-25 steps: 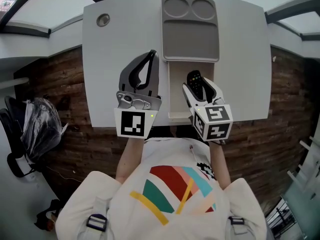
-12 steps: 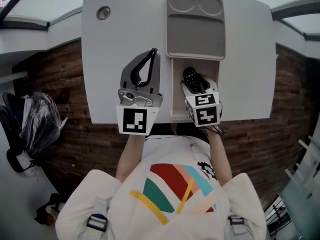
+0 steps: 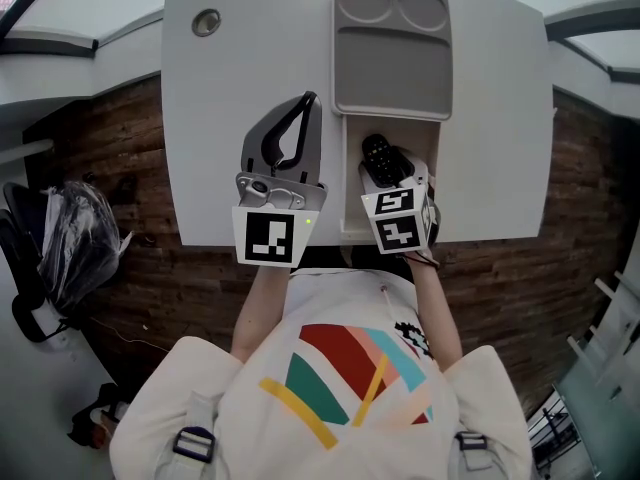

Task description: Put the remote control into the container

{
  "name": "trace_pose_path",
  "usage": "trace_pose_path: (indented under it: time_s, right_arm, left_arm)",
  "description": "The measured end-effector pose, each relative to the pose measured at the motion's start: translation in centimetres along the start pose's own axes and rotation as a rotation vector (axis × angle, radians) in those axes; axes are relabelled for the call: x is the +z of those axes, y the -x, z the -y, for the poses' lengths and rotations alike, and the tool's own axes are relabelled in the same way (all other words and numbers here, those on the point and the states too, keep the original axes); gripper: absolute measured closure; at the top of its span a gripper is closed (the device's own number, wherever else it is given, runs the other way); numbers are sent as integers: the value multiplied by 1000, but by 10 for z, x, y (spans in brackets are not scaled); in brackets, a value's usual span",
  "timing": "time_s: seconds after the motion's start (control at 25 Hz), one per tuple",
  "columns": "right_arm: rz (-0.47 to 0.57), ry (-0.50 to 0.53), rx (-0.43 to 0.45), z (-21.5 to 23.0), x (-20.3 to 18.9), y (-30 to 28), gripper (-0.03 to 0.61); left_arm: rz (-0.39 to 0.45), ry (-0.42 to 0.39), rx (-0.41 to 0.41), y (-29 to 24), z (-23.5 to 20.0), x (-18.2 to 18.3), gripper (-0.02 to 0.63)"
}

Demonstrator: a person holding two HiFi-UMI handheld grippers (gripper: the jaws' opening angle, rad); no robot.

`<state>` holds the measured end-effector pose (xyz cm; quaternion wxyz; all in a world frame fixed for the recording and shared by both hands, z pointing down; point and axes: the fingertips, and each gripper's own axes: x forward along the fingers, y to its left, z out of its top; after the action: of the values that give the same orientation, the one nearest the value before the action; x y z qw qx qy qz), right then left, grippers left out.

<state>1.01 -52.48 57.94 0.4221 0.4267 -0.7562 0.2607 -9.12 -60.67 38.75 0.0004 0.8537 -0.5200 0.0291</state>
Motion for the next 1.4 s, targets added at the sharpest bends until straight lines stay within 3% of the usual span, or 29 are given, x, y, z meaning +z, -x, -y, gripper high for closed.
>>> trace_pose_path:
  time_s: [0.76, 0.84, 0.88, 0.92, 1.2, 1.4]
  right_arm:
    - [10, 82, -43, 0, 5, 0, 307]
    - [47, 88, -55, 0, 12, 0, 297]
    - [83, 90, -51, -1, 18, 1, 184]
    - [114, 92, -44, -1, 23, 3, 164]
    - [200, 103, -63, 14, 49, 40, 164]
    - [282, 45, -105, 34, 66, 65, 164]
  left_arm:
    - [25, -8, 8, 5, 5, 13, 606]
    - [32, -11, 14, 7, 4, 17, 606]
    - [39, -12, 19, 8, 3, 19, 606]
    - [46, -14, 25, 10, 2, 22, 606]
    - [101, -42, 55, 18, -4, 48, 606]
    - [151, -63, 47, 19, 3, 71, 606]
